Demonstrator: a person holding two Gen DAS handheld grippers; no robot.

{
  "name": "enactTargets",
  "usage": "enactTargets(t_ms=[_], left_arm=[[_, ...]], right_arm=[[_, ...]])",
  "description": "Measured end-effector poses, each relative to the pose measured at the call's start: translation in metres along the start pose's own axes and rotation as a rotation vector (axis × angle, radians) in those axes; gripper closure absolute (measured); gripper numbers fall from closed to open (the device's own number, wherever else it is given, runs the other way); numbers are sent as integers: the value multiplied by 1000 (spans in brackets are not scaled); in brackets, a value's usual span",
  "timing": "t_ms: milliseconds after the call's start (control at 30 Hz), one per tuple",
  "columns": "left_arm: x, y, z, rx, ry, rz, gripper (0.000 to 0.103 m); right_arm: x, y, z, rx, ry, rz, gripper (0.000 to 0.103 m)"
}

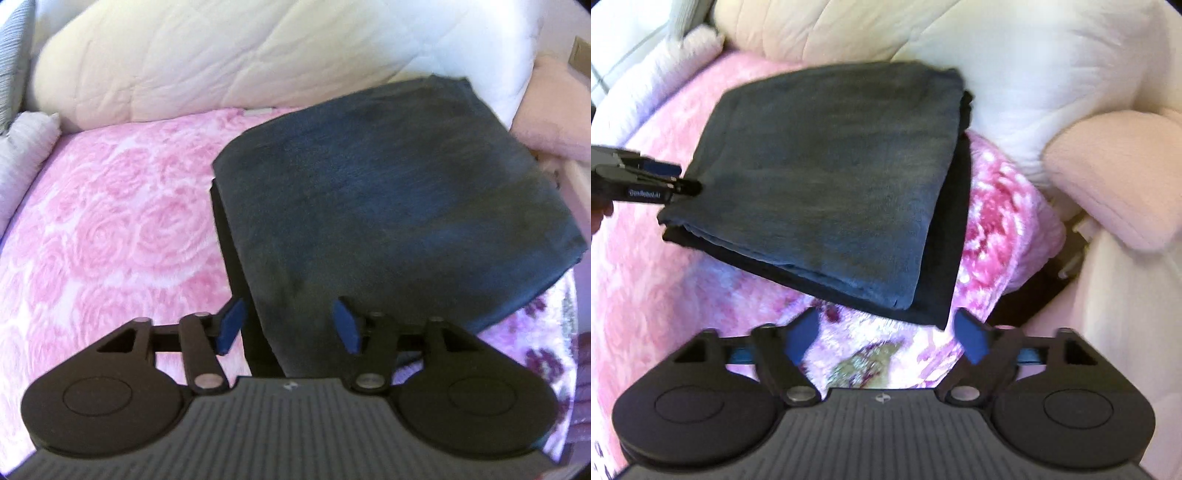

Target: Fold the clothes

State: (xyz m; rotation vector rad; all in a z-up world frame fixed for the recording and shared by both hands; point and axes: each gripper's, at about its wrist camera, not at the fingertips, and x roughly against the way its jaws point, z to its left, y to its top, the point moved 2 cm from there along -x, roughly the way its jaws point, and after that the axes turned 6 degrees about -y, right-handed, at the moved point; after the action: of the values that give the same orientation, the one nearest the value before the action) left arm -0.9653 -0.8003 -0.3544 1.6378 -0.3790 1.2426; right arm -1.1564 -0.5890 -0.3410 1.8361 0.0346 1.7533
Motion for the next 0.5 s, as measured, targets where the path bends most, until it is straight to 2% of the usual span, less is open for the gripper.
enactTargets(t_ms=[133, 267, 400, 500], left_arm=[[45, -27, -9, 47, -24, -46, 30], [105, -53, -14, 101, -43, -121, 10], [155, -78, -16, 144, -60, -190, 2], [184, -96, -20, 163, -69, -225, 2]], right_arm=[[23, -20, 20, -50, -31, -58, 15], [62, -38, 43, -165, -72, -129, 15], [100, -61, 74, -224, -102, -182, 15], [126, -77, 94, -227, -120, -216, 15]])
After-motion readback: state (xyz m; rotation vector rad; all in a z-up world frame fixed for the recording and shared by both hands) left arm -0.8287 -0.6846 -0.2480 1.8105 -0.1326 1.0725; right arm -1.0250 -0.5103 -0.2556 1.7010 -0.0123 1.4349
